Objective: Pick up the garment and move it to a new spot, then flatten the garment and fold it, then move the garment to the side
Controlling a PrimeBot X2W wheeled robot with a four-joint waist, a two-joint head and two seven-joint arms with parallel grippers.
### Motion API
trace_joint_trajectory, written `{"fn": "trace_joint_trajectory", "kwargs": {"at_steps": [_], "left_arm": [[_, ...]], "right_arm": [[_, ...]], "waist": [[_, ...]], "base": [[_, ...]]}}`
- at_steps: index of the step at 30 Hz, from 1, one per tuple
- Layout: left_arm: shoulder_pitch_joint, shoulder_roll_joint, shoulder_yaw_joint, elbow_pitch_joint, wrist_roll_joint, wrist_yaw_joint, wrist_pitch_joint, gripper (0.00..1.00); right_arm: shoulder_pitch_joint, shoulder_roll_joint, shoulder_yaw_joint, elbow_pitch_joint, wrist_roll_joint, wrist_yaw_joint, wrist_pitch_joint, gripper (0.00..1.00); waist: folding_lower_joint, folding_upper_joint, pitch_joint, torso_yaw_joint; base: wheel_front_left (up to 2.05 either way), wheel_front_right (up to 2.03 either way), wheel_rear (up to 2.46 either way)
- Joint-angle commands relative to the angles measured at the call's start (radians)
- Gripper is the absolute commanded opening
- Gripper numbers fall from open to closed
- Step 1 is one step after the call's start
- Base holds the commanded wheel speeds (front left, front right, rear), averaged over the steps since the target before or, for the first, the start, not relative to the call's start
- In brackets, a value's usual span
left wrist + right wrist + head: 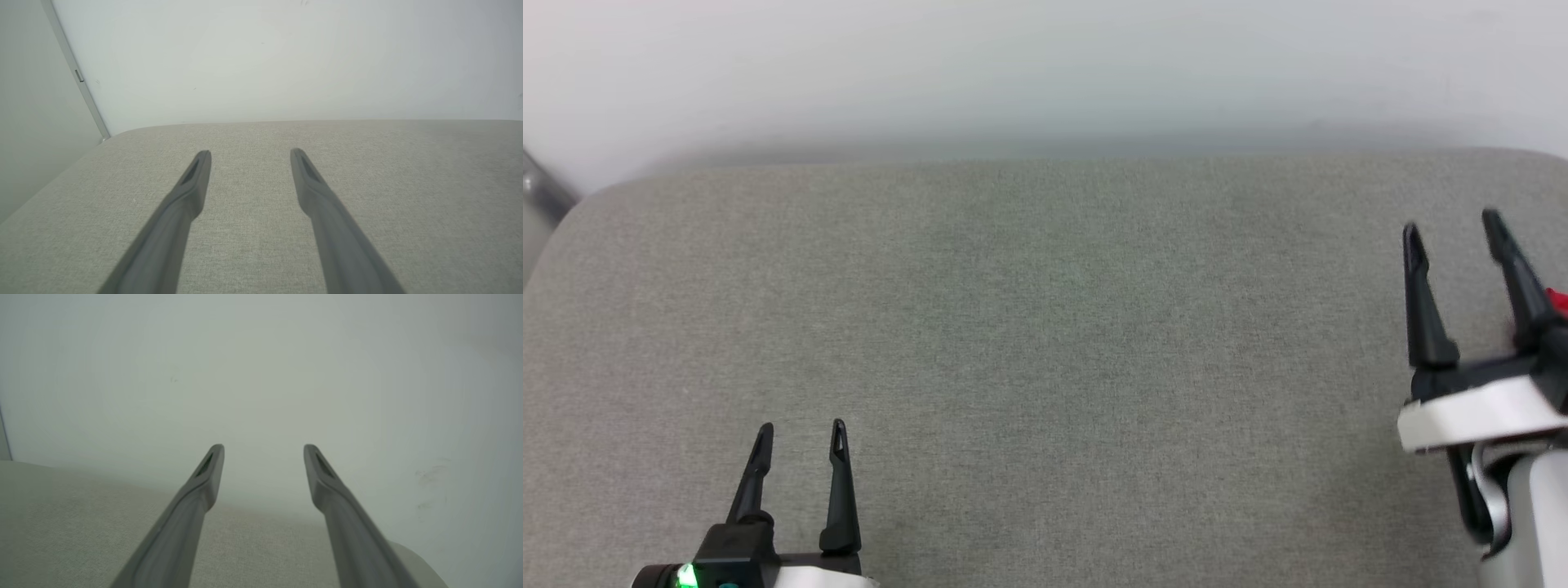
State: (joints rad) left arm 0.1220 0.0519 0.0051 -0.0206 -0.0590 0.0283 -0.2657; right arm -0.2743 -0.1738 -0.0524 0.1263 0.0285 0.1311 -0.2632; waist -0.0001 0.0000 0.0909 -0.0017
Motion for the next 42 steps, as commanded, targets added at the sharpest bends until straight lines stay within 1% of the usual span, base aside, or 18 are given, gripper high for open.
{"fn": "trace_joint_trajectory", "kwargs": {"at_steps": [1,3,7,13,18,27,33,42], "left_arm": [[0.008,-0.002,-0.003,0.002,-0.005,0.004,0.003,1.0],[0.018,-0.002,-0.009,0.008,-0.004,0.005,0.003,1.0],[0.026,-0.002,-0.019,0.019,-0.006,0.005,0.003,1.0],[0.044,-0.002,-0.024,0.035,-0.006,0.006,0.003,1.0],[0.061,-0.002,-0.03,0.043,-0.002,0.004,0.003,1.0],[0.081,-0.002,-0.05,0.051,0.0,0.003,0.003,1.0],[0.092,-0.002,-0.051,0.055,0.003,-0.003,0.003,1.0],[0.097,-0.002,-0.045,0.06,0.001,-0.007,0.003,1.0]], "right_arm": [[0.019,0.006,-0.007,-0.006,0.01,-0.001,-0.001,1.0],[0.08,0.038,-0.018,-0.015,0.028,-0.001,-0.001,1.0],[0.183,0.079,-0.038,-0.039,0.05,-0.001,-0.001,1.0],[0.304,0.108,-0.028,-0.082,0.054,-0.001,-0.001,1.0],[0.382,0.122,-0.031,-0.113,0.073,-0.001,-0.002,1.0],[0.481,0.126,-0.022,-0.154,0.116,-0.001,-0.001,1.0],[0.511,0.126,-0.021,-0.159,0.143,-0.001,-0.002,1.0],[0.522,0.126,-0.014,-0.153,0.152,-0.001,-0.002,1.0]], "waist": [[0.0001,0.0,-0.012,0.008],[0.0001,0.0,-0.026,0.013],[0.0001,0.0,-0.05,0.022],[0.0001,0.0,-0.086,0.027],[0.0001,0.0,-0.112,0.035],[0.0001,0.0,-0.14,0.051],[0.0001,0.0,-0.147,0.053],[0.0001,0.0,-0.149,0.048]], "base": [[0.0,0.0,0.0],[0.0,0.0,0.0],[0.0,0.0,0.0],[0.0,0.0,0.0],[0.0,0.0,0.0],[0.0,0.0,0.0],[0.0,0.0,0.0],[0.0,0.0,0.0]]}}
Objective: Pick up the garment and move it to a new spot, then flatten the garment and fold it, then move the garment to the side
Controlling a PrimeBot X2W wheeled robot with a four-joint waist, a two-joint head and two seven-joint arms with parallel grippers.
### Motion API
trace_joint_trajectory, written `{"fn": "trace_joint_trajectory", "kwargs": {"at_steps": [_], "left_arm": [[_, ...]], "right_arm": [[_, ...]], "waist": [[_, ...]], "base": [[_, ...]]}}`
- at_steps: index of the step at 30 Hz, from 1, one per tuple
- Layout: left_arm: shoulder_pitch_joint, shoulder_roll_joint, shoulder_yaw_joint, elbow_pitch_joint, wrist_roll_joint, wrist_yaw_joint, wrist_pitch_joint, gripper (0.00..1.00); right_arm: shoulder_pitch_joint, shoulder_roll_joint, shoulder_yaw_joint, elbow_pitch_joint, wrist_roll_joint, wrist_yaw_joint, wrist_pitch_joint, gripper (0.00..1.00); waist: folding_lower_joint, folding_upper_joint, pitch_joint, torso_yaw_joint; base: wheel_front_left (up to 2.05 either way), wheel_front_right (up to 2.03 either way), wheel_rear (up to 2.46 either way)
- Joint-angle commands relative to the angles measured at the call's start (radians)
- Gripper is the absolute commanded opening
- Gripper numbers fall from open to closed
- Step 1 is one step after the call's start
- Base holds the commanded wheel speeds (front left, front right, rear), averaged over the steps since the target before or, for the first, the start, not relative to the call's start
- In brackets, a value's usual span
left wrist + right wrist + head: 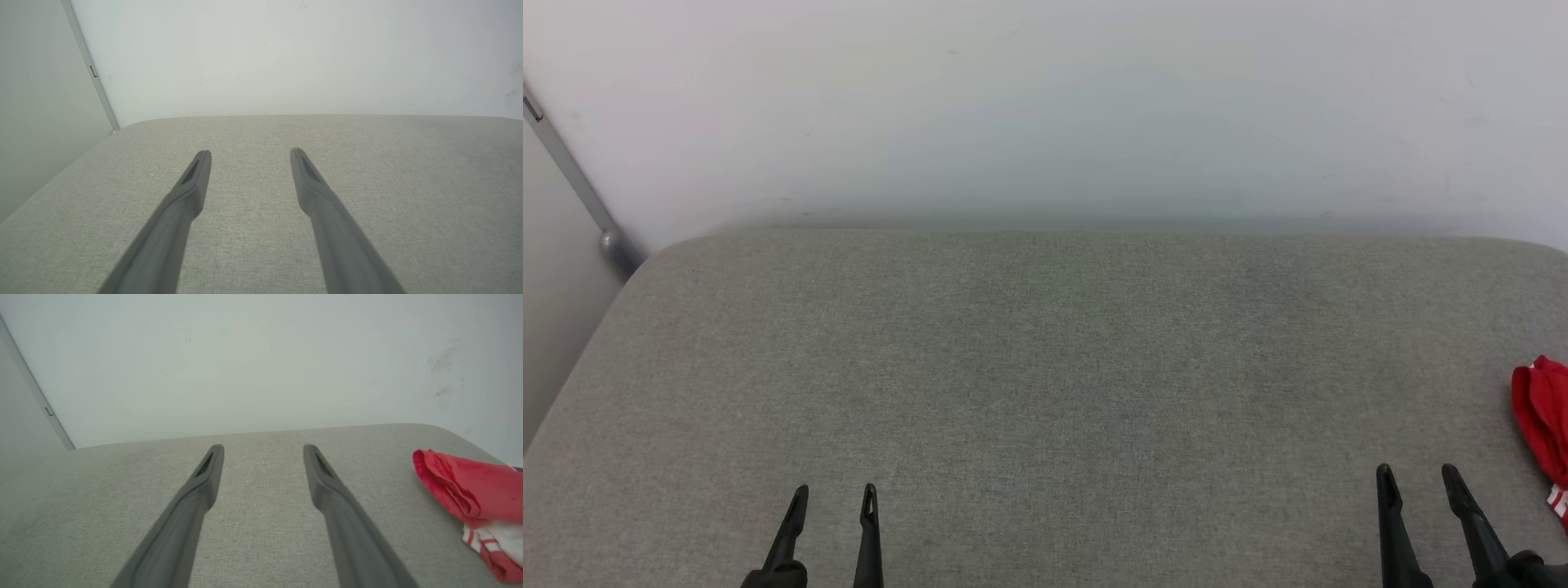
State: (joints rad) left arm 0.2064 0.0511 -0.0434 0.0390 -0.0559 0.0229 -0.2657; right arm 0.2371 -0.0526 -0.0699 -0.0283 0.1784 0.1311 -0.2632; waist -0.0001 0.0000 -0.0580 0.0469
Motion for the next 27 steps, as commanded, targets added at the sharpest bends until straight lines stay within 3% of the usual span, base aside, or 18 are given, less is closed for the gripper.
{"fn": "trace_joint_trajectory", "kwargs": {"at_steps": [1,2,6,27], "left_arm": [[0.013,-0.001,0.005,-0.001,-0.002,-0.002,0.003,1.0],[0.0,0.0,0.003,-0.001,-0.002,-0.002,0.0,0.0],[0.001,0.0,0.0,0.039,-0.002,-0.001,0.0,0.0],[-0.082,0.014,0.022,0.082,-0.417,-0.041,0.082,0.0]], "right_arm": [[0.009,0.005,0.005,0.002,0.001,-0.001,-0.002,1.0],[0.0,0.0,0.004,0.002,0.001,0.0,0.0,0.0],[0.003,0.0,0.007,0.04,0.0,0.0,0.002,0.0],[-0.087,-0.017,0.017,0.097,0.388,0.0,0.079,0.0]], "waist": [[0.0001,0.0,0.001,-0.001],[0.0001,0.0,0.001,-0.001],[0.0001,0.0,0.001,-0.002],[0.0001,0.0,0.01,-0.009]], "base": [[0.0,0.0,0.0],[0.0,0.0,0.0],[0.0,0.0,0.0],[0.0,0.0,0.0]]}}
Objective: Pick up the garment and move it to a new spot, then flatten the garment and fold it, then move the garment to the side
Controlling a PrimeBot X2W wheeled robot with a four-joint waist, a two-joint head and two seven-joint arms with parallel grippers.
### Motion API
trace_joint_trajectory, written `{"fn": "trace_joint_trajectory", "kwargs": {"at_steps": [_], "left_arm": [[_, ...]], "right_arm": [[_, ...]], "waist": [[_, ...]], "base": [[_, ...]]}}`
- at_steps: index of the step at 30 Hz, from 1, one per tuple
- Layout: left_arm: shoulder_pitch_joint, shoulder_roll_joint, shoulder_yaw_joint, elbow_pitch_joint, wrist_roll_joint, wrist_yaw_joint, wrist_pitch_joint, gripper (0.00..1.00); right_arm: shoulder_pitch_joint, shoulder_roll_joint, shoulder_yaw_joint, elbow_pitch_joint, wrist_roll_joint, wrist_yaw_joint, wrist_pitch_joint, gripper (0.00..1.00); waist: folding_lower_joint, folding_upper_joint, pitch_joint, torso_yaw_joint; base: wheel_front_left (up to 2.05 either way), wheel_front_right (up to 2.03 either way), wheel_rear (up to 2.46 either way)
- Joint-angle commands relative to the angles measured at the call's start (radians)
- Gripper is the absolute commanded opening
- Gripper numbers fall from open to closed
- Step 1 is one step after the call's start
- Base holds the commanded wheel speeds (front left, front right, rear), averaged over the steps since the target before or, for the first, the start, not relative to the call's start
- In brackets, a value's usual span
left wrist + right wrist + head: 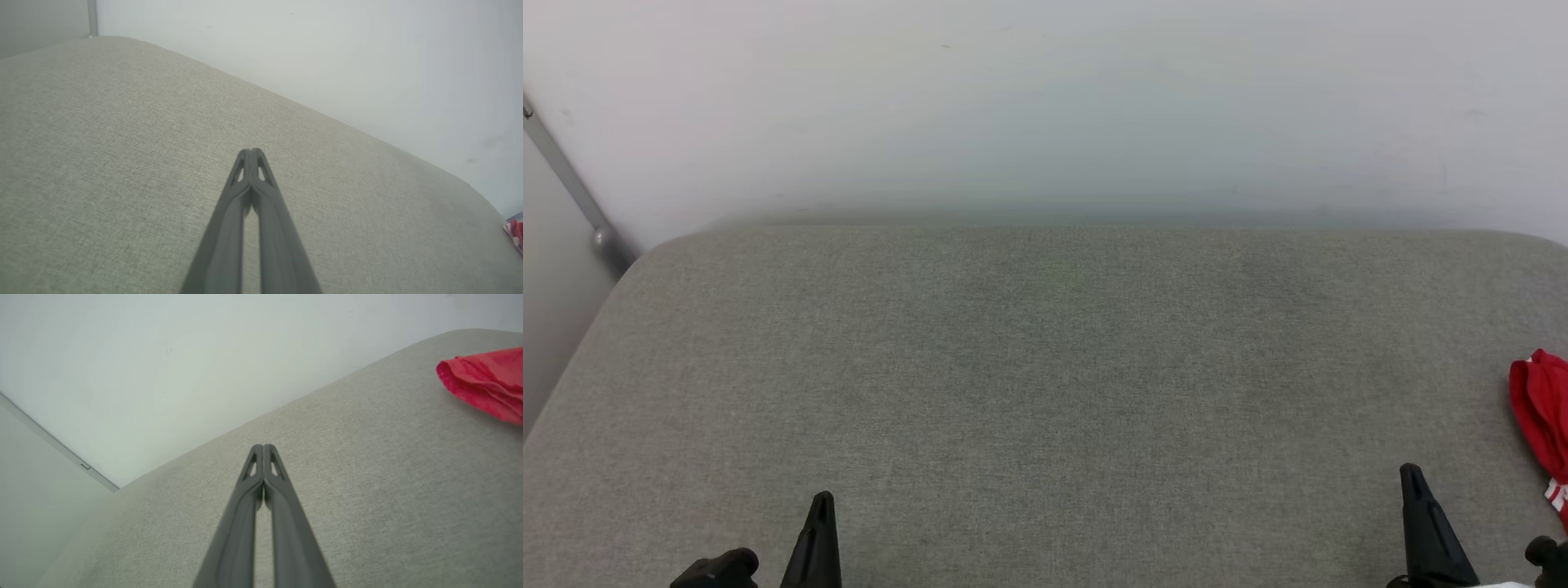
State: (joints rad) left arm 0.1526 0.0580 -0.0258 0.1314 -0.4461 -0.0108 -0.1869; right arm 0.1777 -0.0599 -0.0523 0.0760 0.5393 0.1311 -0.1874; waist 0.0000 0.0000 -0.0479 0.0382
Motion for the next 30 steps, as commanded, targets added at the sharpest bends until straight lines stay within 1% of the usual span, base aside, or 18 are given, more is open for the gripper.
{"fn": "trace_joint_trajectory", "kwargs": {"at_steps": [1,15,30], "left_arm": [[-0.032,0.008,0.005,-0.008,-0.045,-0.008,0.007,0.0],[-0.079,0.013,0.022,0.015,-0.277,-0.032,0.057,0.0],[-0.121,0.016,0.04,0.036,-0.489,-0.052,0.106,0.0]], "right_arm": [[-0.032,-0.011,0.0,-0.005,0.044,0.0,0.007,0.0],[-0.083,-0.017,0.0,0.028,0.26,0.0,0.055,0.0],[-0.134,-0.02,-0.003,0.059,0.456,0.0,0.102,0.0]], "waist": [[0.0,0.0,0.001,0.0],[0.0,0.0,0.007,-0.006],[0.0,0.0,0.015,-0.011]], "base": [[0.0,0.0,0.0],[0.0,0.0,0.0],[0.0,0.0,0.0]]}}
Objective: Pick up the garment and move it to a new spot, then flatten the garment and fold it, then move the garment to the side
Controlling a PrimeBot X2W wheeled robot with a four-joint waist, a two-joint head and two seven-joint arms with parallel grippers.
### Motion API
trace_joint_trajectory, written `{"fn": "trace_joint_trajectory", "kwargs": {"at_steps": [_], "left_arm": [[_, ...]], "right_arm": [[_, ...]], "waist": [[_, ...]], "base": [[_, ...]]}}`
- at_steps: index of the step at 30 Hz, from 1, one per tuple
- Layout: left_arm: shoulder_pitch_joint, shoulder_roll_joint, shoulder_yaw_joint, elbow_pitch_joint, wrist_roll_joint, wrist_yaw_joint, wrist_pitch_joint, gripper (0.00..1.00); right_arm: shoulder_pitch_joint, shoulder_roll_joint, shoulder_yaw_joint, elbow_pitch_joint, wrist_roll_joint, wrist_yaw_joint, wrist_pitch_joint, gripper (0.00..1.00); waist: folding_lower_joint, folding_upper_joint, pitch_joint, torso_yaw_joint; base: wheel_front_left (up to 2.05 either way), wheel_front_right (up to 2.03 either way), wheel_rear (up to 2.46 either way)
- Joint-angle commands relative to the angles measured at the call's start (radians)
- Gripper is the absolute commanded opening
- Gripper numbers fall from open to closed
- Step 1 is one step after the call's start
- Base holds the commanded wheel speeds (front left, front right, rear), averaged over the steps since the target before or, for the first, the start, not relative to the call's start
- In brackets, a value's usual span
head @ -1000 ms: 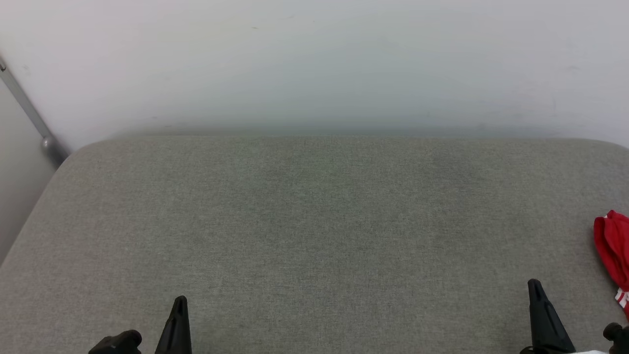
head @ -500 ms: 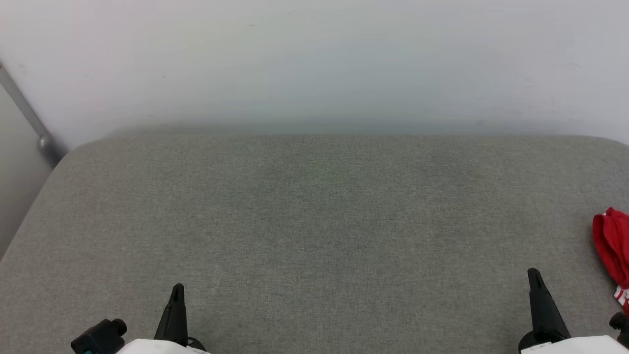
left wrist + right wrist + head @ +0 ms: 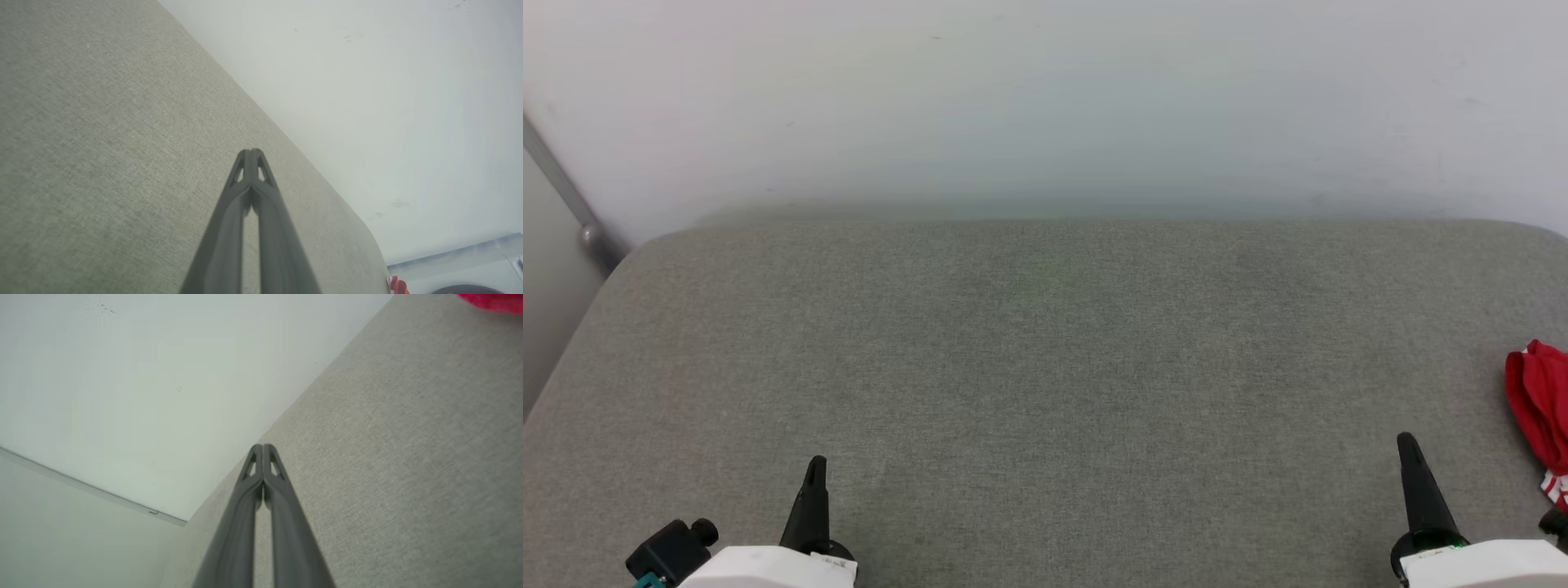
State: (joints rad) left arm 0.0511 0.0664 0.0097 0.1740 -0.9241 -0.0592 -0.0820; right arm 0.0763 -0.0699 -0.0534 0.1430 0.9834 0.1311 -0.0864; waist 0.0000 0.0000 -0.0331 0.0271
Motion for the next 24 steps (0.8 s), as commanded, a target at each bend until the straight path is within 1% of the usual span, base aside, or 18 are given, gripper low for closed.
{"fn": "trace_joint_trajectory", "kwargs": {"at_steps": [1,24], "left_arm": [[-0.023,0.008,0.006,-0.005,-0.024,-0.005,0.003,0.0],[-0.079,0.008,0.033,0.025,-0.298,-0.033,0.071,0.0]], "right_arm": [[-0.035,-0.01,-0.002,-0.006,0.024,0.0,0.005,0.0],[-0.095,-0.01,-0.011,0.036,0.277,0.0,0.072,0.0]], "waist": [[0.0,0.0,0.0,0.0],[0.0,0.0,0.012,-0.009]], "base": [[0.0,0.0,0.0],[0.0,0.0,0.0]]}}
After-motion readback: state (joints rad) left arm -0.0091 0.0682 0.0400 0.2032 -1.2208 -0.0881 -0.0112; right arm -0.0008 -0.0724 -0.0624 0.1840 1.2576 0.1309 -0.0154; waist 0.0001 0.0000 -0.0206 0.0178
